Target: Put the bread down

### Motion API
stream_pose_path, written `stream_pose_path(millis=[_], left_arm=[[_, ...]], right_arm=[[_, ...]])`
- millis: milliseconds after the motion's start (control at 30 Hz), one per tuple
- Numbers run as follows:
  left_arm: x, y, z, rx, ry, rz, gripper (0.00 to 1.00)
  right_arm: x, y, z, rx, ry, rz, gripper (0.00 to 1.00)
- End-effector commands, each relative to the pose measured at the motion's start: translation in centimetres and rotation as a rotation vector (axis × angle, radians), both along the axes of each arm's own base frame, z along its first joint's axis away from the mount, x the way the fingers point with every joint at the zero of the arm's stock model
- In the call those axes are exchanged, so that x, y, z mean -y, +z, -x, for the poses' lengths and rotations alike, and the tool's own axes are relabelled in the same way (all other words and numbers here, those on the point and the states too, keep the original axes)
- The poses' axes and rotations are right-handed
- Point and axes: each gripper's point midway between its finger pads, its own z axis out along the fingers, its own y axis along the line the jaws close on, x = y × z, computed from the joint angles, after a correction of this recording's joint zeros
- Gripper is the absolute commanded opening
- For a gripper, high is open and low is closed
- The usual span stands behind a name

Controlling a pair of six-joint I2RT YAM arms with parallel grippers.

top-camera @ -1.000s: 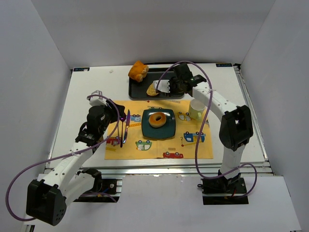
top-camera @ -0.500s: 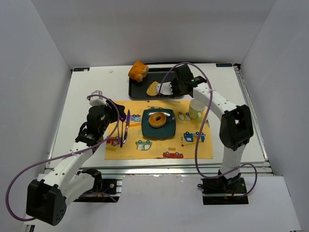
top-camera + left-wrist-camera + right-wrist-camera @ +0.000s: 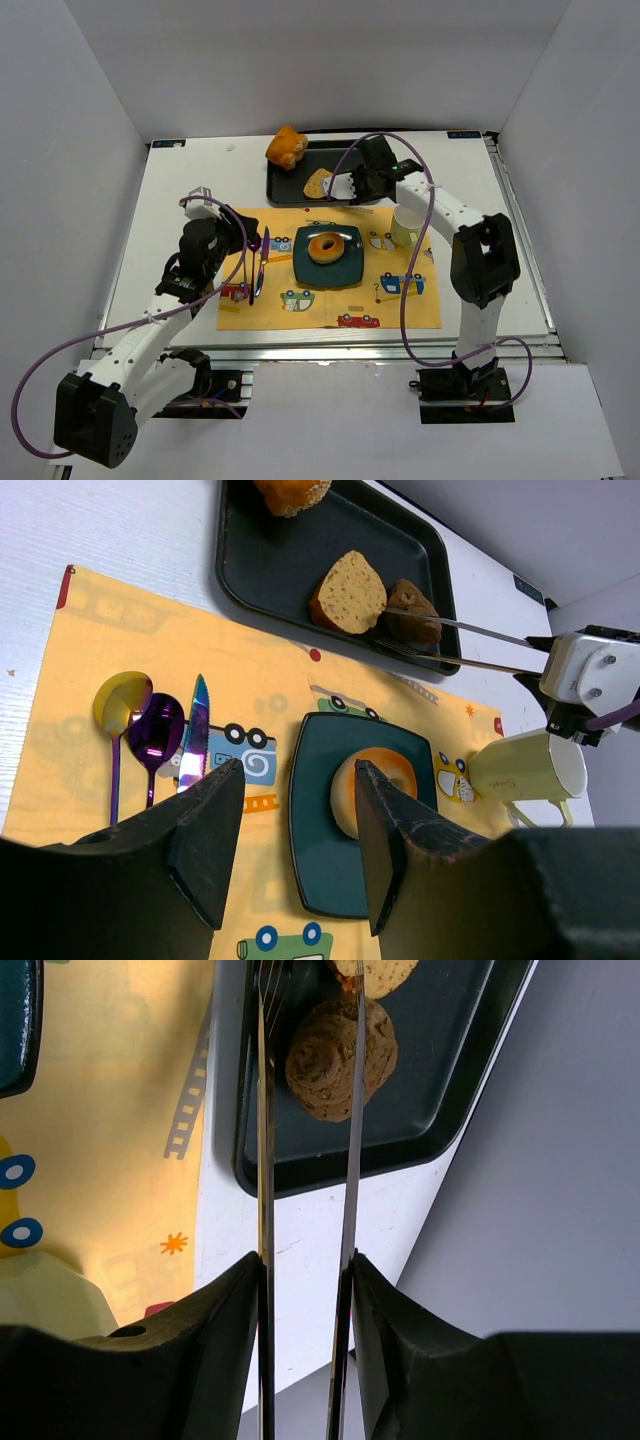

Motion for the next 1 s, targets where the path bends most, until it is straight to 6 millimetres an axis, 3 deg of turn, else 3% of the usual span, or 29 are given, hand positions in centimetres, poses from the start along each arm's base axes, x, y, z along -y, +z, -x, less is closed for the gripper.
stream_pose_path(millis=[0,433,567,633,667,767,967], left_arm=[[-0.3,1.2,-0.1,0.031,0.011,0.01,0.58],[-0.2,1.0,-0.3,0.022,0.009,0.006,0.58],[-0.2,1.0,-0.4,0.024,0.009,0.007,0.58],[-0.1,1.0,-0.4,0.024,0.008,0.006,0.58],[-0.1,1.0,-0.4,0.022,0.008,0.005,0.58],[-0.1,1.0,-0.5,0.023,0.006,0.004,0.58],[-0.1,1.1,-0.5,0.027,0.006,0.006,0.58]], right_arm=[[-0.6,0.7,-0.3,0.048,0.125,0.08,0.46],[-1.9,-1.3,-1.3,0.041,0.128,0.086,0.46],[-2.1,-1.3,-1.8,0.048,0.119,0.076,0.41],[-2.3,-0.9,-1.9,0.051,0.117,0.059,0.33],[-2.4,-0.6,-1.9,0.052,0.111,0.046,0.23],[-3.0,0.7,-1.8,0.067,0.109,-0.004,0.12],[-4.0,5.4,-0.4,0.099,0.123,-0.157,0.05]])
